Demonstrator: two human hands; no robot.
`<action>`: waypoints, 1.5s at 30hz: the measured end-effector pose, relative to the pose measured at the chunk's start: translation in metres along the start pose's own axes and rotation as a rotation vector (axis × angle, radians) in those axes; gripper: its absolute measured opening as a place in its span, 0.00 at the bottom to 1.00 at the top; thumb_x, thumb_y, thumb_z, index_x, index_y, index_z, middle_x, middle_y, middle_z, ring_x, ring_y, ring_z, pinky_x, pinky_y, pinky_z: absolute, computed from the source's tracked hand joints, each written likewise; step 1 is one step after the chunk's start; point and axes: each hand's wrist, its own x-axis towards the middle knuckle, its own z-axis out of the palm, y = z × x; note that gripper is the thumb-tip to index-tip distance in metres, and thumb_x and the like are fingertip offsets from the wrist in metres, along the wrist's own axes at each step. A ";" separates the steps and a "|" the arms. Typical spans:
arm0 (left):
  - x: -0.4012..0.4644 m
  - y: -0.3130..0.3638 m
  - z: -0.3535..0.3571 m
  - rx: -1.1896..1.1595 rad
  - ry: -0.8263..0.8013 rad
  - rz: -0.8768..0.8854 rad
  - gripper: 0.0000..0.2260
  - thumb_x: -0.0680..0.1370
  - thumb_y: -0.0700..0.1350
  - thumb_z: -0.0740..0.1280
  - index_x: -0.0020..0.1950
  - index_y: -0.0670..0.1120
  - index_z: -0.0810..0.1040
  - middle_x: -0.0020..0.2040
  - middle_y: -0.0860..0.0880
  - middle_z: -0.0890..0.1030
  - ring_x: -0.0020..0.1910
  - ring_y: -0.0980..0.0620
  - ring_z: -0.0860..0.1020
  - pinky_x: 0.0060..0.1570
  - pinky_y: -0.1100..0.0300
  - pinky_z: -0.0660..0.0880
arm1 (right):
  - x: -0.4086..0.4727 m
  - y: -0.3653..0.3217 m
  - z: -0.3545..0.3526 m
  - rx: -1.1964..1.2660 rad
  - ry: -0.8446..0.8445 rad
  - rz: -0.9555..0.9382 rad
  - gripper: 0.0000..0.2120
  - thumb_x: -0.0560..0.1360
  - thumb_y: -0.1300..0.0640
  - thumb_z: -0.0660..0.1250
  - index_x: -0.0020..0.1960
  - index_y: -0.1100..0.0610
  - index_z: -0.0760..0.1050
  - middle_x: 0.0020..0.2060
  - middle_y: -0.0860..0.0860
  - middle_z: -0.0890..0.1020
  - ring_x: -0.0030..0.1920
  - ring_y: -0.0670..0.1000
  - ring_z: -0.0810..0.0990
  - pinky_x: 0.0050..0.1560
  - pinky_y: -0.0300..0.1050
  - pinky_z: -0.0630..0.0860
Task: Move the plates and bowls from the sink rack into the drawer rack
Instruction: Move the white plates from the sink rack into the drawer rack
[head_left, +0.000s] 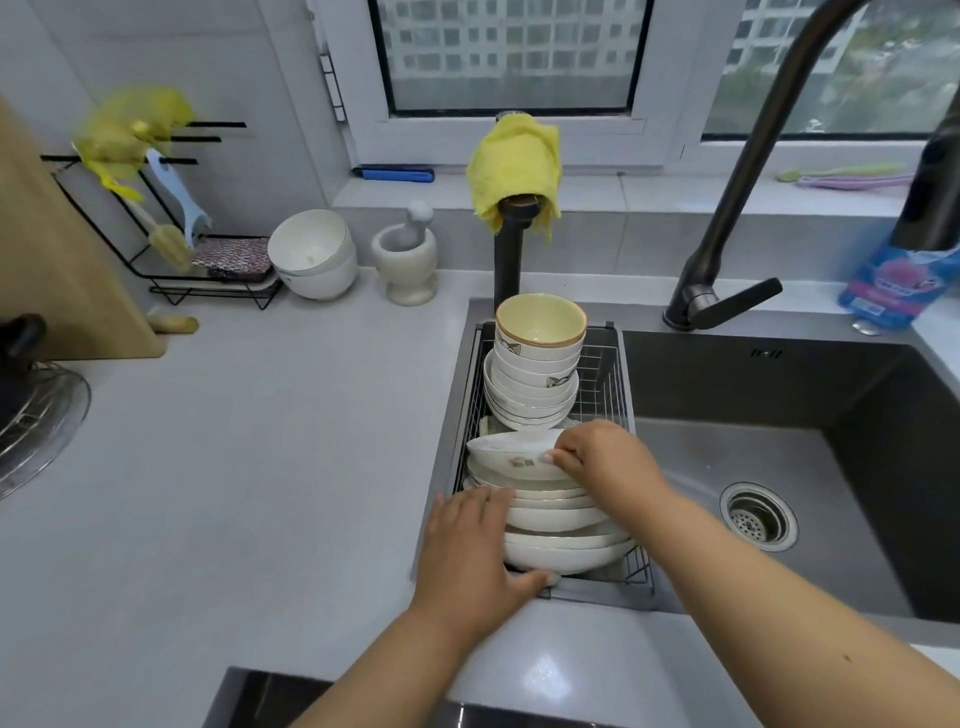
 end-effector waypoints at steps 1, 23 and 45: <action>0.001 0.000 -0.001 0.003 -0.007 0.003 0.43 0.63 0.73 0.62 0.74 0.55 0.60 0.72 0.54 0.64 0.73 0.52 0.60 0.75 0.52 0.45 | 0.001 0.000 0.000 0.015 0.007 0.001 0.18 0.77 0.45 0.62 0.34 0.54 0.66 0.32 0.48 0.69 0.43 0.50 0.68 0.39 0.44 0.62; 0.004 -0.001 -0.015 -0.083 -0.107 0.004 0.48 0.61 0.67 0.72 0.76 0.53 0.57 0.72 0.52 0.65 0.72 0.51 0.61 0.72 0.54 0.56 | -0.016 -0.018 -0.053 0.097 0.237 -0.020 0.14 0.73 0.50 0.70 0.55 0.56 0.80 0.49 0.51 0.80 0.51 0.49 0.72 0.45 0.39 0.62; -0.201 0.070 -0.093 -1.909 0.430 -0.973 0.14 0.77 0.36 0.53 0.59 0.36 0.72 0.47 0.36 0.80 0.39 0.40 0.83 0.27 0.54 0.79 | -0.231 -0.062 -0.062 0.257 0.191 -0.684 0.06 0.70 0.55 0.74 0.43 0.57 0.82 0.39 0.50 0.81 0.41 0.44 0.69 0.43 0.34 0.63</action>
